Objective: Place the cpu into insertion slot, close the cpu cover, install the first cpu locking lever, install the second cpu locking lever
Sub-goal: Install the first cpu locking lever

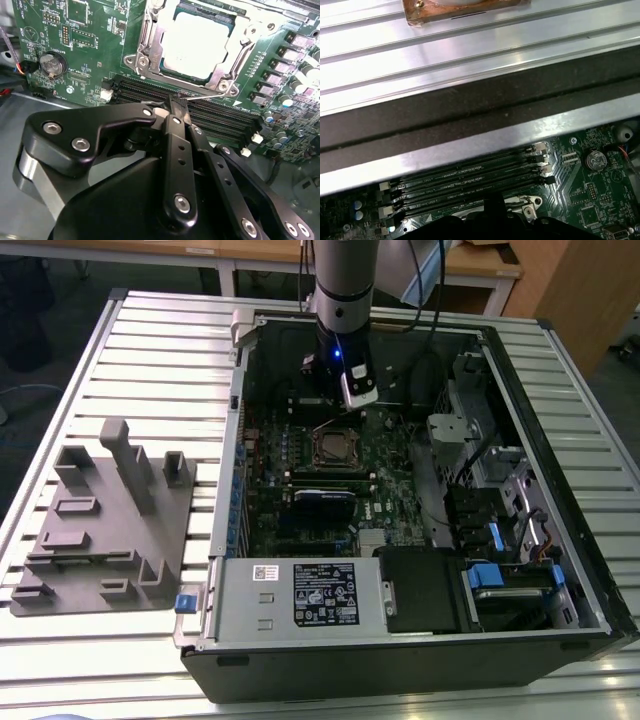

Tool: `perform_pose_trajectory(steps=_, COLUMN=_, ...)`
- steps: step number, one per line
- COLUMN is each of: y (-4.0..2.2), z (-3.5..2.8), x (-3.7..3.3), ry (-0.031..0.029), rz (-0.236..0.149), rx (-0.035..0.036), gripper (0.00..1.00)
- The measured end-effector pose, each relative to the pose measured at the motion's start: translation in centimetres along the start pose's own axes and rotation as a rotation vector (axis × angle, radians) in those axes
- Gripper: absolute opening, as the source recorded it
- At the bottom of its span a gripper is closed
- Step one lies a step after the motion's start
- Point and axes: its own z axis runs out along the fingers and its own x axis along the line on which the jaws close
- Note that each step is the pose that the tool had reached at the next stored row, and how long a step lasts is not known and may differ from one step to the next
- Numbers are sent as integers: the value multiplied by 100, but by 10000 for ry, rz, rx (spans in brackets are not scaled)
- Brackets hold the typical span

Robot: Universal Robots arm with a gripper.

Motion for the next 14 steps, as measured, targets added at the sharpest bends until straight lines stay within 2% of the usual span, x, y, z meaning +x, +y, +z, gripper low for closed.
perform_pose_trajectory(steps=14, y=7, z=-37, x=1, ry=-5, rz=4, rx=-7, gripper=11)
